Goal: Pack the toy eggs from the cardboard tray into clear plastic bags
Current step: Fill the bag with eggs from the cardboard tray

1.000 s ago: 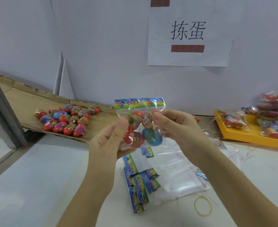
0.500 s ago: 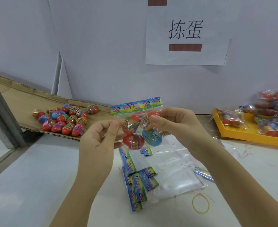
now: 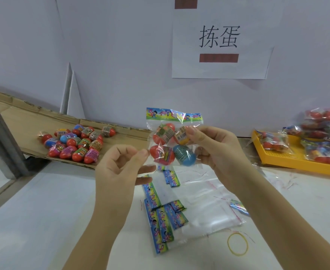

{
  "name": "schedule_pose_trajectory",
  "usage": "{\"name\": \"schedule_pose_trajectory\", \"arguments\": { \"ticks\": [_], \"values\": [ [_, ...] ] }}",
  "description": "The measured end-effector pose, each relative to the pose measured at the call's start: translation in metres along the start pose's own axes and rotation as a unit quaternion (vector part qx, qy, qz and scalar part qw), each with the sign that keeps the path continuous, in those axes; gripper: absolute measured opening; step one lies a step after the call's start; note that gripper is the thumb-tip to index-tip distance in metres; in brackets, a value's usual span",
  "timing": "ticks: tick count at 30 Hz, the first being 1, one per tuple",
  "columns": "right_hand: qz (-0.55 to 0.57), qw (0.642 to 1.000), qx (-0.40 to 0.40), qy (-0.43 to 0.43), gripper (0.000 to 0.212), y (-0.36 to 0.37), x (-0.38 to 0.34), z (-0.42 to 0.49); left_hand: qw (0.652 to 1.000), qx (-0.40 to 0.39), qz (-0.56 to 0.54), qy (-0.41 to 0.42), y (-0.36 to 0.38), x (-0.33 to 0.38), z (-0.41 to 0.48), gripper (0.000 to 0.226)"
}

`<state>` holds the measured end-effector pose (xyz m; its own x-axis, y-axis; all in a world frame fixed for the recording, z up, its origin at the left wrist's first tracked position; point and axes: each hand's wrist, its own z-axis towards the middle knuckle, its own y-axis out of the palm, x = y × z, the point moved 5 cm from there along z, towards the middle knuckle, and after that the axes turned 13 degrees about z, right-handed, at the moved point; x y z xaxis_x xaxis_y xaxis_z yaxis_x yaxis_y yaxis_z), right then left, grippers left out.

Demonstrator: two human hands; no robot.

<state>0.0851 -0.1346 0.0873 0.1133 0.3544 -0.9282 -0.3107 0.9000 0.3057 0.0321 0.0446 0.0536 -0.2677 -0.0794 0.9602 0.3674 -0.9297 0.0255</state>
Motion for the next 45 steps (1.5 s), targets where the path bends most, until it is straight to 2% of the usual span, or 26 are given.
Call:
{"name": "schedule_pose_trajectory", "arguments": {
  "ticks": [6,12,15,22,26,30,33,37,42,45],
  "values": [
    [-0.026,1.000,0.007,-0.011,0.034,-0.004,-0.004,0.001,0.999,-0.027,0.023,-0.007,0.003,-0.003,0.000,0.015],
    [-0.040,0.999,-0.005,-0.024,0.027,0.001,-0.008,-0.002,1.000,-0.018,0.006,-0.009,0.002,-0.003,0.000,0.030],
    [-0.044,0.998,-0.012,-0.035,0.022,0.004,-0.010,-0.003,1.000,-0.012,-0.003,-0.013,0.001,-0.004,0.001,0.025],
    [-0.058,0.997,-0.013,-0.041,0.026,0.005,-0.011,-0.004,1.000,-0.008,0.008,0.006,0.001,-0.003,0.000,0.012],
    [-0.074,0.996,-0.020,-0.048,0.025,0.006,-0.013,-0.004,0.999,-0.039,0.006,-0.021,0.004,-0.007,0.002,0.014],
    [-0.079,0.995,-0.027,-0.049,0.023,0.006,-0.013,-0.005,0.999,-0.035,0.010,-0.025,0.002,-0.008,0.003,0.013],
    [-0.088,0.994,-0.031,-0.050,0.023,0.006,-0.013,-0.005,0.999,-0.035,0.025,-0.029,0.001,-0.010,0.004,0.009],
    [-0.091,0.994,-0.036,-0.043,0.027,0.006,-0.011,-0.005,0.996,-0.048,0.067,-0.027,0.004,-0.010,0.004,0.015],
    [-0.090,0.995,-0.042,-0.020,0.028,0.006,-0.007,-0.003,0.996,-0.023,0.087,-0.009,0.003,-0.010,0.003,0.020],
    [-0.077,0.996,-0.039,-0.012,0.024,0.005,-0.006,-0.002,0.998,-0.013,0.058,-0.015,0.001,-0.008,0.003,0.018]
  ]
}}
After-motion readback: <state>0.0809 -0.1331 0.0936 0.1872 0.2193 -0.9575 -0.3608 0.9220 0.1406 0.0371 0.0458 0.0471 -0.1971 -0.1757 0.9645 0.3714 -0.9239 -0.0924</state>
